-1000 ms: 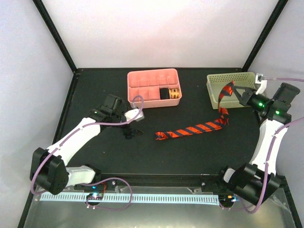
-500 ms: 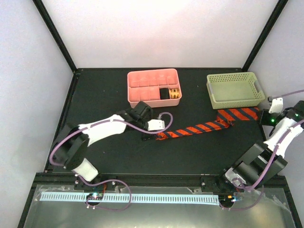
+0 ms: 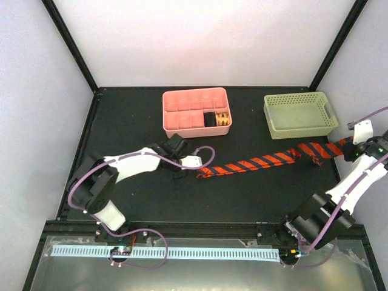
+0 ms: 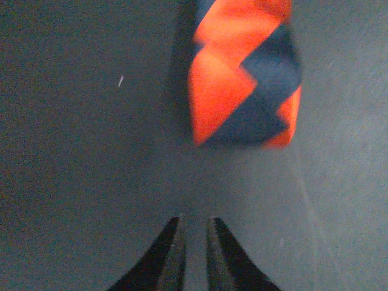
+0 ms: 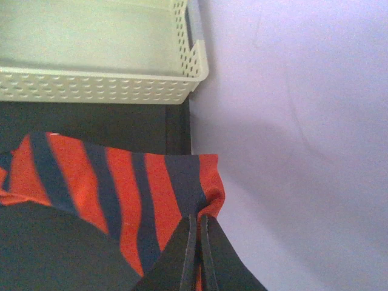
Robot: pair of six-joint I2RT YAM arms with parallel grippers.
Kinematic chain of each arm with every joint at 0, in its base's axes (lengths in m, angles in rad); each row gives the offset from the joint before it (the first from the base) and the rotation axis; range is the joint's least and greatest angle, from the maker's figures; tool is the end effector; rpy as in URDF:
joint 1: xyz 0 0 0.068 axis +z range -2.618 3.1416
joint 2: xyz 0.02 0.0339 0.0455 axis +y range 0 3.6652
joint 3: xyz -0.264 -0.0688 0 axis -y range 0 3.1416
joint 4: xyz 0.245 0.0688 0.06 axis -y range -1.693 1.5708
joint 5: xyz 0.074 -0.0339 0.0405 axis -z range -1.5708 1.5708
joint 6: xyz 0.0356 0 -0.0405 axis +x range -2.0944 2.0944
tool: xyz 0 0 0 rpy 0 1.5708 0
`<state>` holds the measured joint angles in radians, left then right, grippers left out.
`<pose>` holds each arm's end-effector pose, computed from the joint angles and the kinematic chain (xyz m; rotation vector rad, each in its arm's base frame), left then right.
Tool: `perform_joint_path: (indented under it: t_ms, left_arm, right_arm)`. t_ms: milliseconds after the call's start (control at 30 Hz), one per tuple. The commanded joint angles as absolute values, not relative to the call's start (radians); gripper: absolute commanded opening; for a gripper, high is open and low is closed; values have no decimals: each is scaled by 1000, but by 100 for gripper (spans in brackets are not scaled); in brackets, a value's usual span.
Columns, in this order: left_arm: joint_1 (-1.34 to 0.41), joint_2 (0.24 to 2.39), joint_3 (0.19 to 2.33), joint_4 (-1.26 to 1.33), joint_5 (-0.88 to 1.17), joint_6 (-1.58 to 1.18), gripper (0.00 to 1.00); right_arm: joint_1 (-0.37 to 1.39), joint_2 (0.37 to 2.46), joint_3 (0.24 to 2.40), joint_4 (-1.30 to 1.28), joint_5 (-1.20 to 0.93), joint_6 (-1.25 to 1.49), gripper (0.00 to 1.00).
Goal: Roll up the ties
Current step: Place the tie at the center of the board, then pick up the tie from the center of the board.
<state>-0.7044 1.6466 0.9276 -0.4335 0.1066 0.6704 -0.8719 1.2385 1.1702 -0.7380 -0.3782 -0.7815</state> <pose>0.2325 -0.2025 0.1606 1.7505 2.0837 -0.1550 0.1751 -0.1879 0.3289 -0.0738 2.3367 -0.3873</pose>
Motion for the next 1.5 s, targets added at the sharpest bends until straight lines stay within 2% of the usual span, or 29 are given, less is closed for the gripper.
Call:
perform_joint_path:
  t_ms: [0, 167, 200, 267, 300, 333, 367, 467, 767, 933, 1033, 1133, 1167, 1333, 1400, 1433, 1467]
  left_arm:
    - [-596, 1519, 858, -471, 156, 666, 8]
    - [-472, 1372, 804, -515, 275, 688, 4]
    - [-469, 1358, 798, -527, 302, 703, 15]
    - [-495, 1344, 789, -521, 344, 729, 53]
    - [-519, 1345, 789, -504, 344, 713, 65]
    - [-544, 1355, 794, -485, 344, 701, 73]
    - [-569, 1374, 802, -467, 346, 689, 77]
    - [-620, 1473, 859, -435, 343, 668, 82]
    - [-707, 1728, 1058, -498, 314, 667, 82]
    - [-756, 1808, 1106, -536, 266, 671, 77]
    - [-770, 1849, 1137, -548, 216, 642, 69]
    - [-765, 1843, 1132, -540, 187, 621, 50]
    - [-761, 1825, 1117, -533, 180, 616, 41]
    - [-691, 1669, 1031, -552, 222, 607, 8]
    - [-645, 1599, 1015, -599, 270, 607, 2]
    - [-620, 1563, 1009, -635, 299, 607, 2]
    - [-594, 1529, 1010, -665, 331, 608, 2]
  right_arm:
    - [-852, 1211, 1134, -818, -407, -913, 7]
    - [-799, 1184, 1064, -837, -409, -923, 8]
    - [-789, 1188, 1055, -819, -385, -912, 7]
    - [-786, 1207, 1065, -771, -329, -868, 3]
    - [-786, 1225, 1081, -770, -305, -853, 2]
    - [-787, 1242, 1103, -780, -291, -846, 2]
    - [-786, 1255, 1119, -789, -283, -841, 2]
    - [-786, 1258, 1134, -787, -274, -836, 2]
    - [-786, 1269, 1144, -809, -266, -845, 4]
    - [-783, 1287, 1144, -830, -287, -849, 6]
    - [-781, 1289, 1143, -839, -301, -856, 7]
    - [-777, 1289, 1139, -864, -312, -880, 8]
    - [-776, 1290, 1137, -885, -314, -902, 10]
    - [-775, 1278, 1106, -918, -319, -977, 17]
    - [-770, 1260, 1084, -926, -344, -1015, 28]
    - [-758, 1250, 1068, -925, -355, -1027, 44]
    - [-747, 1234, 1059, -925, -364, -1037, 55]
